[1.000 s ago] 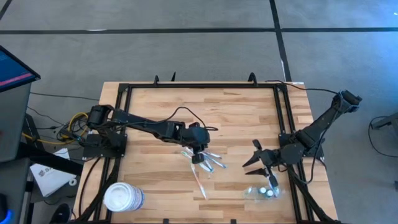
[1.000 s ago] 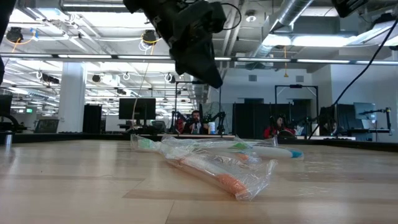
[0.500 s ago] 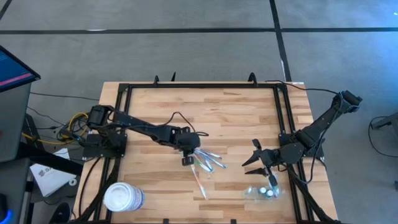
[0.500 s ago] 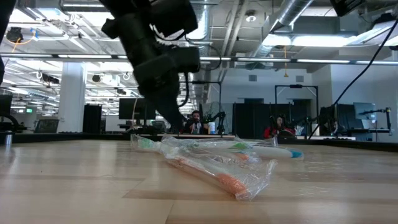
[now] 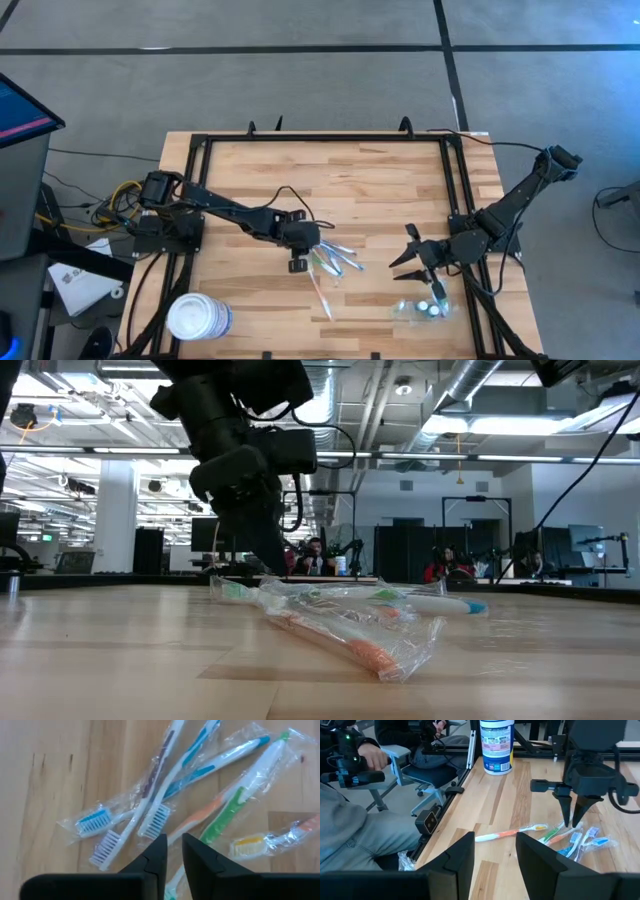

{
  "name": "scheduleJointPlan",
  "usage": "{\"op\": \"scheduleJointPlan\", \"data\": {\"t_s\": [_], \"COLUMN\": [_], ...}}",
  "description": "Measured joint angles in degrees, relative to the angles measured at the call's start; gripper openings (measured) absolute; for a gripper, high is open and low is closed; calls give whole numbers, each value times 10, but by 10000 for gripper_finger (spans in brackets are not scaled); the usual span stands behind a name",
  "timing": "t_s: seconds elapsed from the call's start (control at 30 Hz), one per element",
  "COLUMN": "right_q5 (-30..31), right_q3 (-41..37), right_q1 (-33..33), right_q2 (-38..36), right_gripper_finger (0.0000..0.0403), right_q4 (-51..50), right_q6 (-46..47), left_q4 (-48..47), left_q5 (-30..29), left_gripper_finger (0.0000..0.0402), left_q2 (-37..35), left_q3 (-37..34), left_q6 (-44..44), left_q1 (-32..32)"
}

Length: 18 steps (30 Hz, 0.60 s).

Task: Pick & Place toothbrushing station
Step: Put the blue toothbrush into the transparent organizer

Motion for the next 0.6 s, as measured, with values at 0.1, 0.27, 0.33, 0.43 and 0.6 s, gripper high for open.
{"op": "scheduleJointPlan", "data": {"t_s": [0.1, 0.27, 0.33, 0.43, 0.6], "right_q5": [0, 0, 0, 0, 0], "right_q3": [0, 0, 0, 0, 0], "right_q1": [0, 0, 0, 0, 0], "right_q2": [0, 0, 0, 0, 0], "right_gripper_finger": [137, 135, 134, 135, 134], "right_q4": [0, 0, 0, 1, 1], "right_q6": [0, 0, 0, -7, -7], "left_q4": [1, 9, 13, 20, 46], "left_q5": [-30, -41, -42, -43, -58], "left_gripper_finger": [76, 101, 105, 106, 106], "left_q2": [0, 0, 0, 0, 0], "left_q3": [-7, -29, -35, -36, -36], "left_q6": [1, 1, 1, 1, 1], "left_q1": [-3, 0, -1, -1, -1]}}
